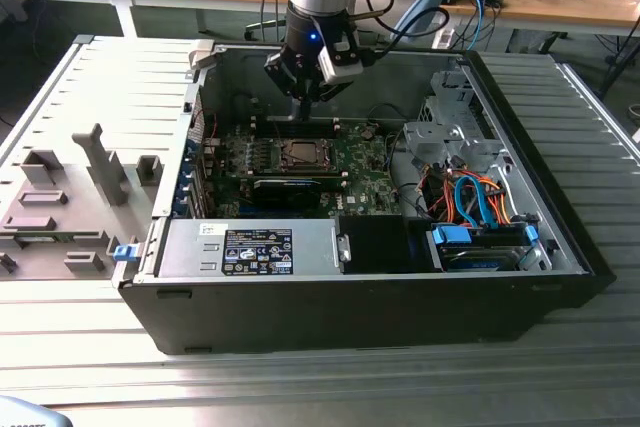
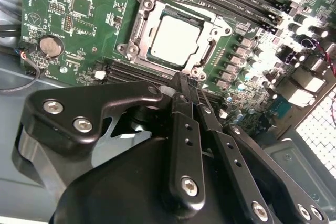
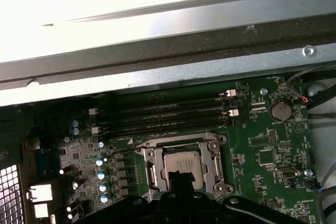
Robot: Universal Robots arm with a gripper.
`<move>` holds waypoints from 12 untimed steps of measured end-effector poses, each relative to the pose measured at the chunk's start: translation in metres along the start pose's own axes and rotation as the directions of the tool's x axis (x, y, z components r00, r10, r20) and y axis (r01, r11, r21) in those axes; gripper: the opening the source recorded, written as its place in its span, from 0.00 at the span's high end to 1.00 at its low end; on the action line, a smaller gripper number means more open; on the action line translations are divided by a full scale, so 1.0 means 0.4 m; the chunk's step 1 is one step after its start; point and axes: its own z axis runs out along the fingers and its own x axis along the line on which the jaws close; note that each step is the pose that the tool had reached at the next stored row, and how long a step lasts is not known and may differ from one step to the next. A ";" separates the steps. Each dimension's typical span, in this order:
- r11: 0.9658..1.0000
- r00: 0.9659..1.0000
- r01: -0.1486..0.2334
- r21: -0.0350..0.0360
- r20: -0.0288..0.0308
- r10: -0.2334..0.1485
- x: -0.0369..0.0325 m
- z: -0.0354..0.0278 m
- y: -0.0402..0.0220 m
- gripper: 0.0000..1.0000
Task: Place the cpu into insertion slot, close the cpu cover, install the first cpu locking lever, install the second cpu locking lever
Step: 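Install the first cpu locking lever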
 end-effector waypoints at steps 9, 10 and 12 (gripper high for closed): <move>0.999 0.999 0.037 0.001 -0.001 -0.037 0.000 0.000 0.000 0.89; 0.999 0.999 0.044 0.001 -0.001 -0.044 0.000 0.000 0.000 0.89; 0.999 0.999 0.053 0.001 -0.001 -0.053 0.000 0.000 0.000 0.89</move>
